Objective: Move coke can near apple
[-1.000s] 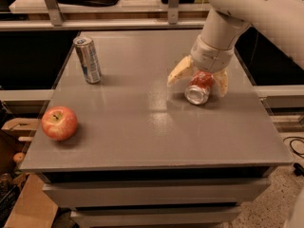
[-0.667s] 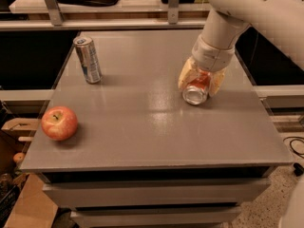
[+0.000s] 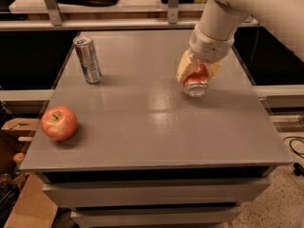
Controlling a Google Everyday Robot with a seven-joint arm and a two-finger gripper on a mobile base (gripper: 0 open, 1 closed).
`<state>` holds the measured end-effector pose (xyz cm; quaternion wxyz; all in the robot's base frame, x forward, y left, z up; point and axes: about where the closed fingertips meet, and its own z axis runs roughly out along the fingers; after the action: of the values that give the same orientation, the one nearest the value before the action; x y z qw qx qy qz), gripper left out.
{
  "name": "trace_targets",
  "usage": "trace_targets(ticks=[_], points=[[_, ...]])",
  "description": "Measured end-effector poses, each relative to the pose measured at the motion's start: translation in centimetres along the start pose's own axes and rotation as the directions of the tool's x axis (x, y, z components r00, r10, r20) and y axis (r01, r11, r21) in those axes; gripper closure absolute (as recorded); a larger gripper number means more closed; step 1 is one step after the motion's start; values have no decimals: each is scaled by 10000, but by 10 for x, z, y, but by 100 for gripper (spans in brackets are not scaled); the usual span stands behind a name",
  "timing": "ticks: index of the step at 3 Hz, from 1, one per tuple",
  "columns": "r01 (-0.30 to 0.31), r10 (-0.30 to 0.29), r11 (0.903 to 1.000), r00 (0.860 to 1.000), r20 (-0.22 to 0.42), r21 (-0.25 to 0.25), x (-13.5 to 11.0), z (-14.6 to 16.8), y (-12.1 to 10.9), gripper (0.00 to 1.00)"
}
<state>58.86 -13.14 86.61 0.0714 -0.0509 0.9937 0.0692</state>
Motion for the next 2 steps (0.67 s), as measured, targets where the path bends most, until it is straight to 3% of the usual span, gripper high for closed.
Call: trace_targets(ticks=[1,2], points=[[2022,-1962,9781,9747,1067,-487,-4,-26,29,100],[2960,-2902,9543,9505,1110,-399,-4,-24,32,100]])
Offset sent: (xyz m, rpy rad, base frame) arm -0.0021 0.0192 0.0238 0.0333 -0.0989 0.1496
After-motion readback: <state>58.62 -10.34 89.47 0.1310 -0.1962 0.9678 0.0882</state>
